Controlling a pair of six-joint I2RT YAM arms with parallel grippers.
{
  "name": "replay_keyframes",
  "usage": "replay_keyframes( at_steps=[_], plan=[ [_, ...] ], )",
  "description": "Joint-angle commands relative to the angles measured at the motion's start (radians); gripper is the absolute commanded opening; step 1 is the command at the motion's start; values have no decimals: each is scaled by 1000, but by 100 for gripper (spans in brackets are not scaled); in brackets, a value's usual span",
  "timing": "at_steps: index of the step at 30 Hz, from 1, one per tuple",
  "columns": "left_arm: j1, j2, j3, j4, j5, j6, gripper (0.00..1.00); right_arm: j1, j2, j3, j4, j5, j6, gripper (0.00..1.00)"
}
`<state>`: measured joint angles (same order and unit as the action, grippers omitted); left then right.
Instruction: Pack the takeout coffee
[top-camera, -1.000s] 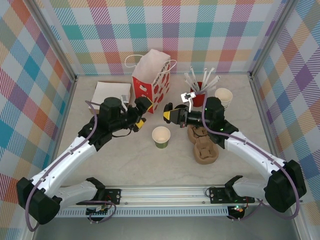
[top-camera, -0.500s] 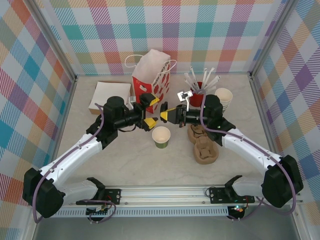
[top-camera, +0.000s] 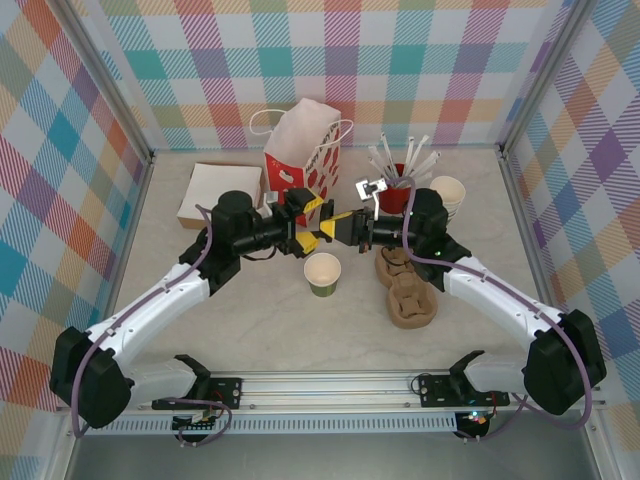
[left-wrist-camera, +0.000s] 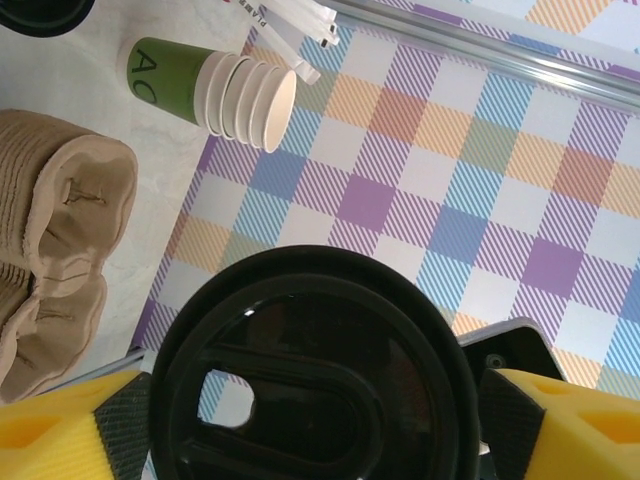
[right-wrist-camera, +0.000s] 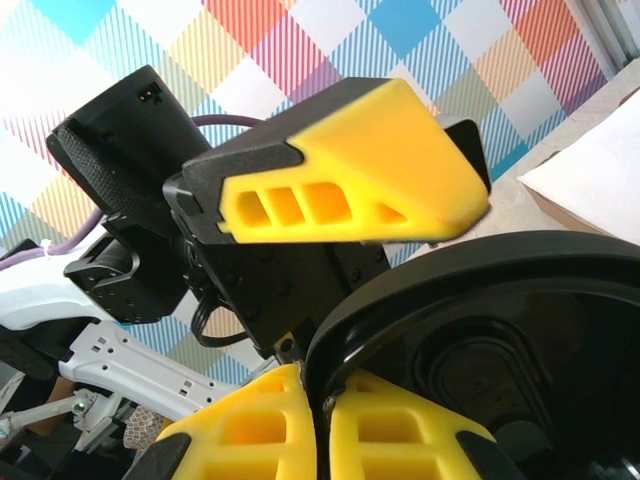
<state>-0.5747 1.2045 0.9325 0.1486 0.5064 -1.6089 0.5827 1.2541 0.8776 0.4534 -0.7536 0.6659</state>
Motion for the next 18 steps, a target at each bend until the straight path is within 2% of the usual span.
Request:
replay_keyframes(
  at_steps=[1, 18],
  plan=[
    [-12, 6, -2, 67, 26, -3, 83, 6, 0, 35, 56, -32, 8, 6],
    [-31, 21, 8, 97, 29, -3, 72, 10, 30, 23, 47, -26, 6, 7]
  ],
)
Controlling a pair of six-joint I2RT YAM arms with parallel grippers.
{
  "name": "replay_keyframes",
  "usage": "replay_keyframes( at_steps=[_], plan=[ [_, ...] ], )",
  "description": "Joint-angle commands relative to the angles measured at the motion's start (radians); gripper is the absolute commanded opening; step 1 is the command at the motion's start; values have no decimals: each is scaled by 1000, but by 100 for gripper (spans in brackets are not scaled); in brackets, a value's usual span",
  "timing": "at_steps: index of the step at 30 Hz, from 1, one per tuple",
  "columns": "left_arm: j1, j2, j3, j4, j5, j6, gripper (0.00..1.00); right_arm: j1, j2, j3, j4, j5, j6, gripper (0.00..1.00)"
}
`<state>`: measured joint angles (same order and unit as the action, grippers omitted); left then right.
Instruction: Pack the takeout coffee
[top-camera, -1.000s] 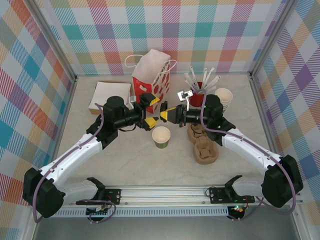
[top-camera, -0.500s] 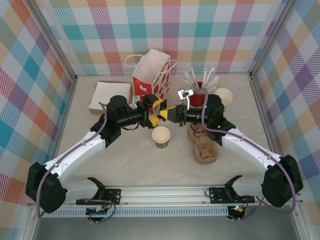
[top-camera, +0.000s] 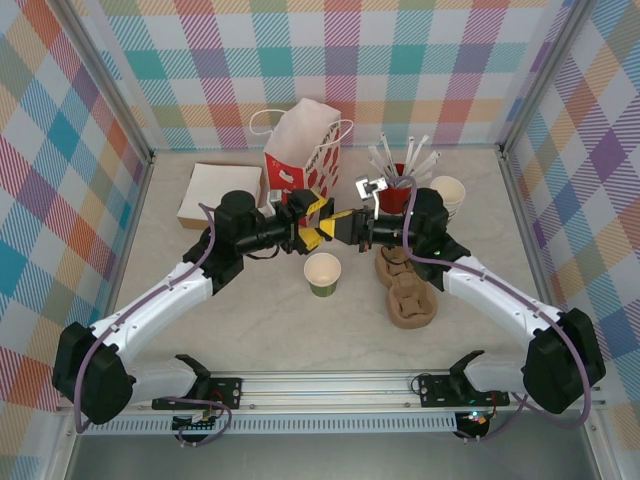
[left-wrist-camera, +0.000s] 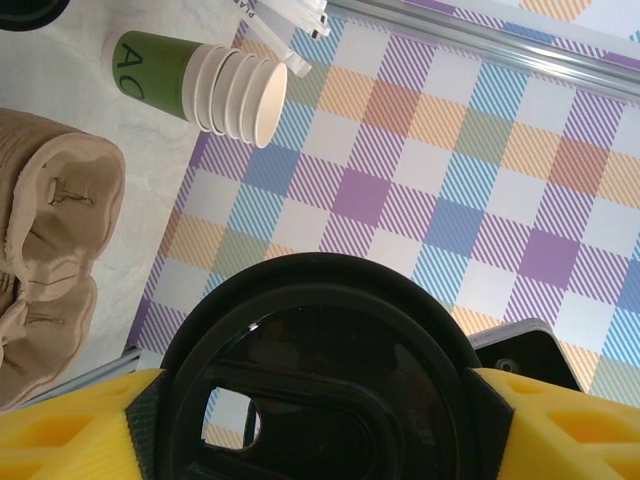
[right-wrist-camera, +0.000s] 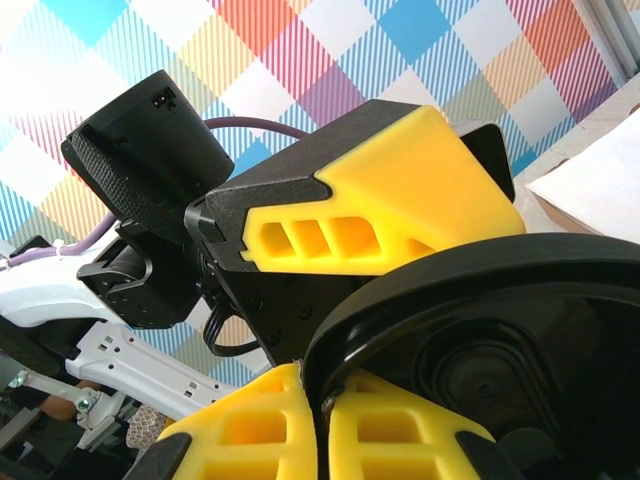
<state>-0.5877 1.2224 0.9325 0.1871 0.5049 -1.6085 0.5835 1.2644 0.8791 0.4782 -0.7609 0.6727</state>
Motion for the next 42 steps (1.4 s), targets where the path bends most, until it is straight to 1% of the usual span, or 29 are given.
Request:
replay_keyframes(
  at_steps=[1, 4, 7, 11, 14, 21, 25, 30, 32, 36, 42],
  plan=[
    [-18, 1, 8, 57, 28, -3, 71, 9, 19, 20, 22, -16, -2, 7],
    [-18, -1, 2, 55, 23, -4, 69, 9, 13, 15, 14, -8, -7, 7],
    [-18, -2, -4, 41, 17, -1, 69, 9, 6, 17, -9, -1, -19, 9],
    [-17, -14, 10, -48, -15, 67, 68, 9, -7, 23, -61, 8, -42, 15],
    [-18, -34, 33, -162, -62, 152, 68, 9, -16, 24, -99, 18, -51, 28],
    [-18, -63, 83, -389, -192, 328, 68, 9, -23, 31, -225, 71, -87, 53],
    [-18, -71, 77, -407, -223, 350, 68, 9, -25, 15, -248, 94, -103, 66],
    [-18, -56, 79, -404, -217, 346, 68, 18, -1, 19, -233, 60, -132, 83],
    [-18, -52, 79, -396, -212, 344, 68, 24, 15, 23, -216, 55, -136, 86],
    [-18, -46, 82, -392, -207, 338, 69, 39, 60, 45, -194, 58, -154, 86],
    [-19, -41, 82, -379, -194, 324, 69, 62, 120, 60, -109, 53, -156, 86]
  ],
)
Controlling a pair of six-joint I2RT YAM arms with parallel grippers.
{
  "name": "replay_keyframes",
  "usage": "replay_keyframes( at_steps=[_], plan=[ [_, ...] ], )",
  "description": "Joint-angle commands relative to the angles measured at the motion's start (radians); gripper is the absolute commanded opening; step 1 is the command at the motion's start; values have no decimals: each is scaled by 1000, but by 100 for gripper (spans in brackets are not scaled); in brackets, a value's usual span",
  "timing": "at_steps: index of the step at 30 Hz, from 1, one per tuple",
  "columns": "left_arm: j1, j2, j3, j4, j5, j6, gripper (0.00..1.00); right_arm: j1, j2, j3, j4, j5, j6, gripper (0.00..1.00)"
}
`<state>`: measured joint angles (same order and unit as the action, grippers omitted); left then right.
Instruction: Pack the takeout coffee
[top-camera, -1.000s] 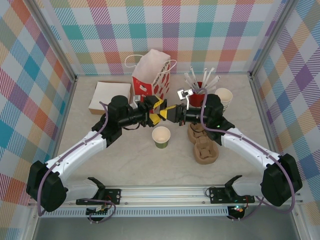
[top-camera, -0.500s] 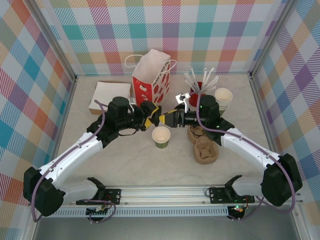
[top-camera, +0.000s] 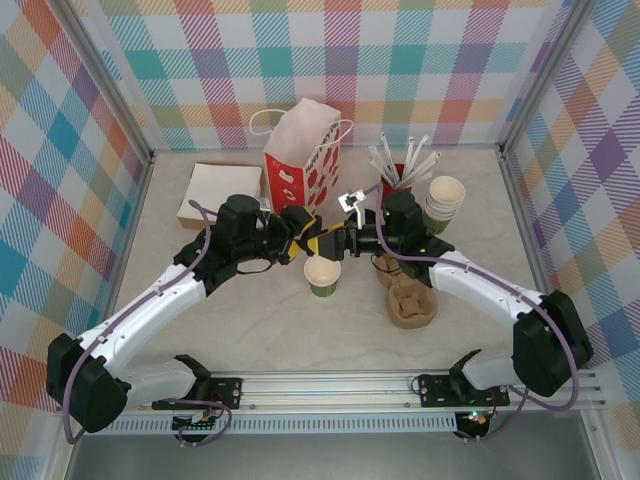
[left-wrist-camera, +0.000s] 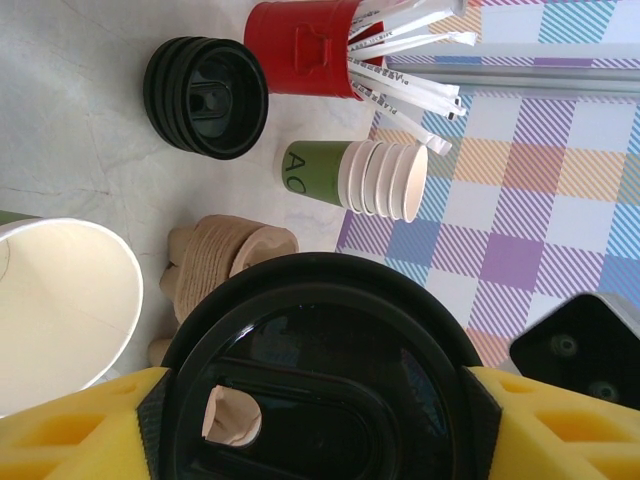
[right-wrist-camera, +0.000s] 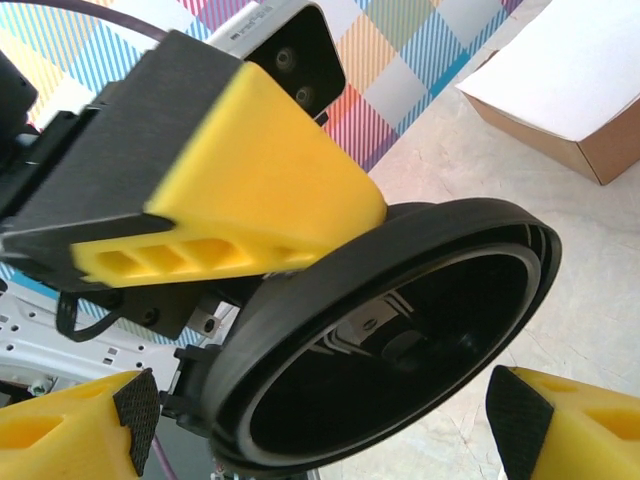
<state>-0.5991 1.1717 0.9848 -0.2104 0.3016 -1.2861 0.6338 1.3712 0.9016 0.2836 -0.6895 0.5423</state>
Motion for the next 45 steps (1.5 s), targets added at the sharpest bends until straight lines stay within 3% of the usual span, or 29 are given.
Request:
replay_keyframes(
  at_steps=[1, 12, 20, 32, 45],
  plan=[
    [-7, 13, 30, 22, 13, -1, 69, 15, 19, 36, 106, -22, -23, 86],
    [-10, 33, 33, 42, 35, -13, 73, 38, 57, 62, 137, -44, -22, 83],
    [-10, 43, 31, 55, 42, -15, 73, 43, 65, 60, 129, -55, -16, 71],
    [-13, 49, 28, 59, 41, -16, 75, 49, 77, 59, 131, -63, -4, 60],
    [-13, 55, 17, 56, 21, -15, 78, 53, 69, 56, 118, -63, 11, 59]
  ],
)
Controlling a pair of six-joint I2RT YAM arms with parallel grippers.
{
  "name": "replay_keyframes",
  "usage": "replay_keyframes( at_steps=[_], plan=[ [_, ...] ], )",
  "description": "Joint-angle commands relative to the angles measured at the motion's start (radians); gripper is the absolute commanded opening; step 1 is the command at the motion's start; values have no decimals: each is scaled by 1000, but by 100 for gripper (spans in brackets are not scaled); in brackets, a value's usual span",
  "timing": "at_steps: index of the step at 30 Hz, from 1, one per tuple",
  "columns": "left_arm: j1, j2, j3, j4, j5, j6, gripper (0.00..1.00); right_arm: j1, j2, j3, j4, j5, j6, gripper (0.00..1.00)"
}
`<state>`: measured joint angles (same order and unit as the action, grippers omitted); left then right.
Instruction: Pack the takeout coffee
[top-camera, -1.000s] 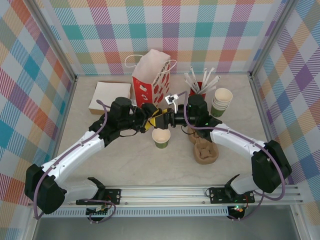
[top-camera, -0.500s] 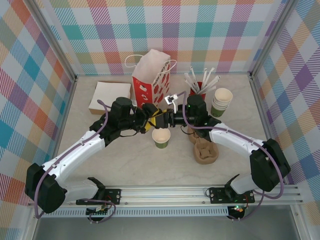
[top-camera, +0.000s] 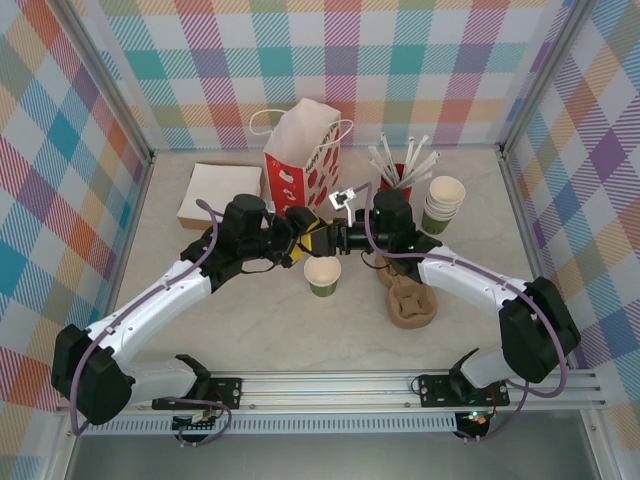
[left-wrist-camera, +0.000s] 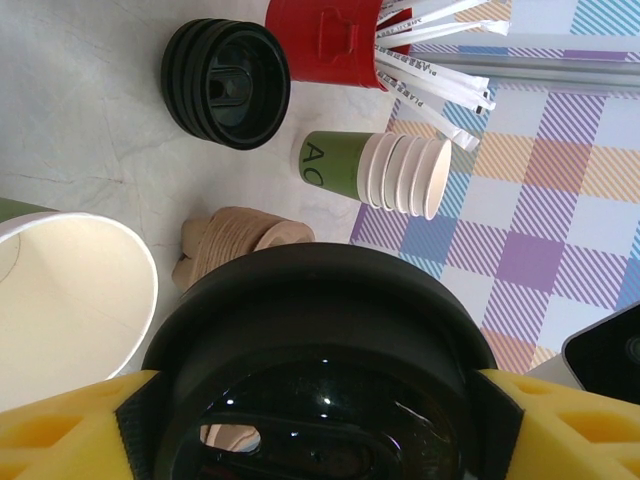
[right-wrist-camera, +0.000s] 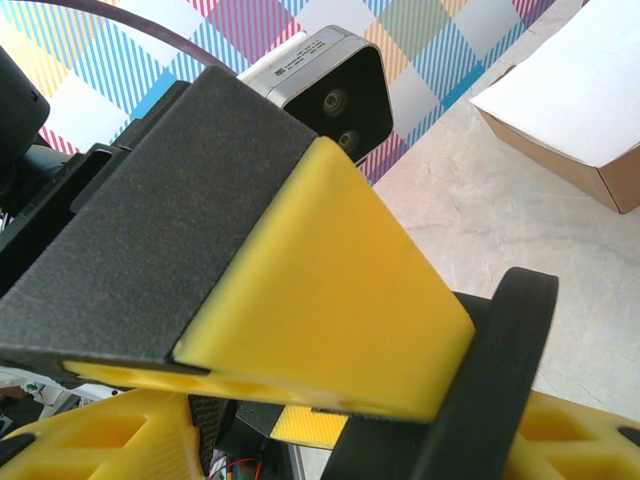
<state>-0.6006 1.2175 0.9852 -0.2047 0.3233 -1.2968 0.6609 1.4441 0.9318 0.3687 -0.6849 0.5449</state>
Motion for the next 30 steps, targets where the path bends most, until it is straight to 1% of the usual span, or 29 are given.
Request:
replay_keyframes(
  at_steps=[1, 6, 13, 20, 22, 28, 30],
  plan=[
    [-11, 9, 15, 52, -3, -5, 77, 25, -4, 25, 32, -66, 9, 59],
    [-11, 10, 11, 52, -9, -4, 73, 29, -2, 27, 24, -67, 12, 59],
    [-11, 8, 10, 47, -15, 0, 71, 31, -30, 21, -13, -43, -8, 64],
    [-11, 0, 23, -4, -40, 34, 71, 31, -97, -6, -120, 39, -63, 82],
    [-11, 0, 34, -44, -51, 61, 71, 29, -118, -17, -166, 66, -82, 86],
    [-9, -4, 60, -196, -113, 148, 71, 26, -197, -29, -378, 160, -170, 98],
    [-8, 0, 78, -263, -134, 186, 70, 21, -238, -32, -462, 208, -198, 100]
  ],
)
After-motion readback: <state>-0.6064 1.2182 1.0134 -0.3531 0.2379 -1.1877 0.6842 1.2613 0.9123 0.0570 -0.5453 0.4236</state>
